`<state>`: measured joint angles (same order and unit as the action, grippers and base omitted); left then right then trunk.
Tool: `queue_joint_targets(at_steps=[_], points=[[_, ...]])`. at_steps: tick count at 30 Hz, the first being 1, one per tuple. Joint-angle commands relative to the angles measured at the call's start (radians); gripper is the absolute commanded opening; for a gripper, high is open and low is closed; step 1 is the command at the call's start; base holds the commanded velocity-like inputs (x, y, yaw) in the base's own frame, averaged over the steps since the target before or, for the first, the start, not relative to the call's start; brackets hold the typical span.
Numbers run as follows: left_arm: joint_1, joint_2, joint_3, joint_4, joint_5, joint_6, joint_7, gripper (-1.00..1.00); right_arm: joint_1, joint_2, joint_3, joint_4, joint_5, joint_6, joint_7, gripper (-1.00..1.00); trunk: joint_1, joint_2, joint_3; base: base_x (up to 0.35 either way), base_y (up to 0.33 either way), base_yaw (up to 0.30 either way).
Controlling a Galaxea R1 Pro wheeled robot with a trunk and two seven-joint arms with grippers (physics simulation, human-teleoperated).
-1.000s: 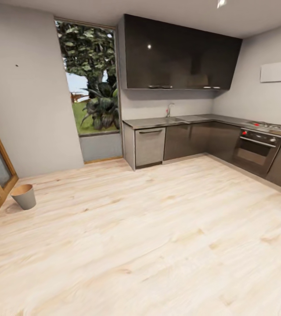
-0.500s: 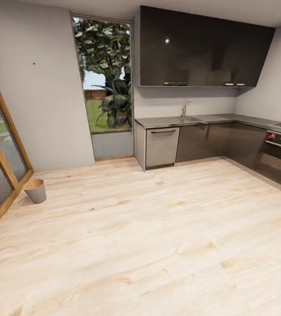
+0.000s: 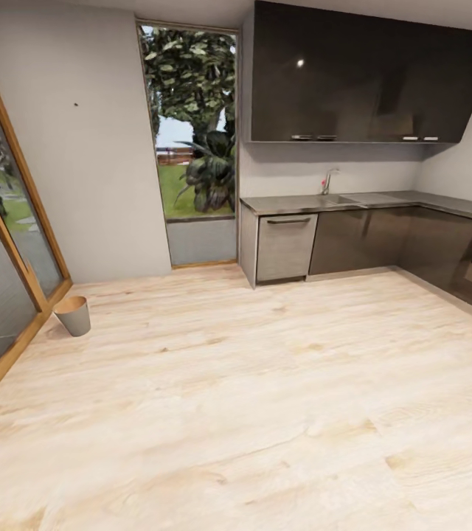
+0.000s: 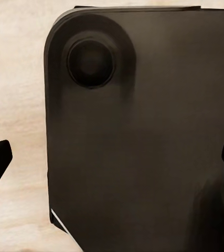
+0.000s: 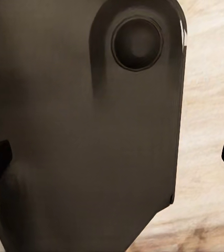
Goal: Put the three can of soda from the living room inside the tash can in the kitchen.
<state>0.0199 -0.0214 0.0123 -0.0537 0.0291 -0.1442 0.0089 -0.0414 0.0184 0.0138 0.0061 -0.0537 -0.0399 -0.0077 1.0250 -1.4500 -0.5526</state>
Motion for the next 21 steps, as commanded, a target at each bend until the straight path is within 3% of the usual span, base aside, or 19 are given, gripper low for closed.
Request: queue_joint_targets(at_steps=[1,8,17,21], points=[[0.0,-0.001,0.0,0.0,0.0,0.0,0.0,1.0,0.0,0.0,0.0,0.0,0.0,0.0,0.0,1.0,0.0,0.0,0.0,0.001,0.0,0.002],[0.0,-0.003,-0.004,0.0,-0.004,-0.001,-0.001,1.0,0.0,0.0,-0.001,0.0,-0.01,0.001,0.0,1.0,0.0,0.0,0.0,0.0,0.0,0.017],[0.0,-0.002,-0.008,0.0,-0.006,-0.002,-0.003,1.0,0.0,0.0,-0.002,0.0,-0.011,0.0,0.0,1.0,0.0,0.0,-0.004,0.0,0.0,0.236],[0.0,0.001,-0.009,0.002,-0.004,-0.001,-0.003,1.0,0.0,-0.001,-0.002,0.0,-0.012,0.006,-0.001,1.0,0.0,0.0,-0.004,0.0,0.0,0.031]])
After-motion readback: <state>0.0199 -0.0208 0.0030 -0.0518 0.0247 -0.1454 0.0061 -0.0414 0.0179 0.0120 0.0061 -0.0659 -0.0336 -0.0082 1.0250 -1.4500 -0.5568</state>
